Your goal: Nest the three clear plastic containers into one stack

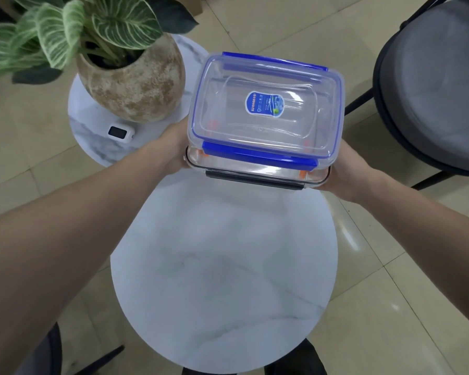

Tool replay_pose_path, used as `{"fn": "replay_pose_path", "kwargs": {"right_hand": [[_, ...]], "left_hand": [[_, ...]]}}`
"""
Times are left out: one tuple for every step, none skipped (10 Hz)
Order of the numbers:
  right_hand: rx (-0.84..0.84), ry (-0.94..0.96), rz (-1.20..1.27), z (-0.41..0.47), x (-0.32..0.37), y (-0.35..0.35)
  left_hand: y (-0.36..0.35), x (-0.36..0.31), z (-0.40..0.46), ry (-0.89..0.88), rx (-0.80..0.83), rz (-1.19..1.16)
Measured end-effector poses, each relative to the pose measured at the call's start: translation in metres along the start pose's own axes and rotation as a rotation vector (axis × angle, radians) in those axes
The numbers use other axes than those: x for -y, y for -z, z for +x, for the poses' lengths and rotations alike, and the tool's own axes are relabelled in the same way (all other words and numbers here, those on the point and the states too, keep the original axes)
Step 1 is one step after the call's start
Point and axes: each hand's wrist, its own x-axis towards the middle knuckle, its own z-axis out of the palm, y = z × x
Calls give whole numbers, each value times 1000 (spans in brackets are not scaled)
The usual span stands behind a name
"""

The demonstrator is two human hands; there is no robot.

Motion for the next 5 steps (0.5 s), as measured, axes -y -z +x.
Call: {"fn": "replay_pose_path", "kwargs": {"right_hand": [[16,9,18,-1,1,2],[-23,4,-4,-5,2,2],[-43,-19,3,-11,5,1],[-89,-55,-18,-20,11,-1],[-280,-67,-18,-30,14,0]], "left_hand": [[1,-1,0,-11,-10,-45],[0,-4,-1,-50,-39,-50],[-3,-8,-18,-37,-36,43],[-2,-5,-29,18,-145,69],[2,-3,-34,-1,-274,30]]}}
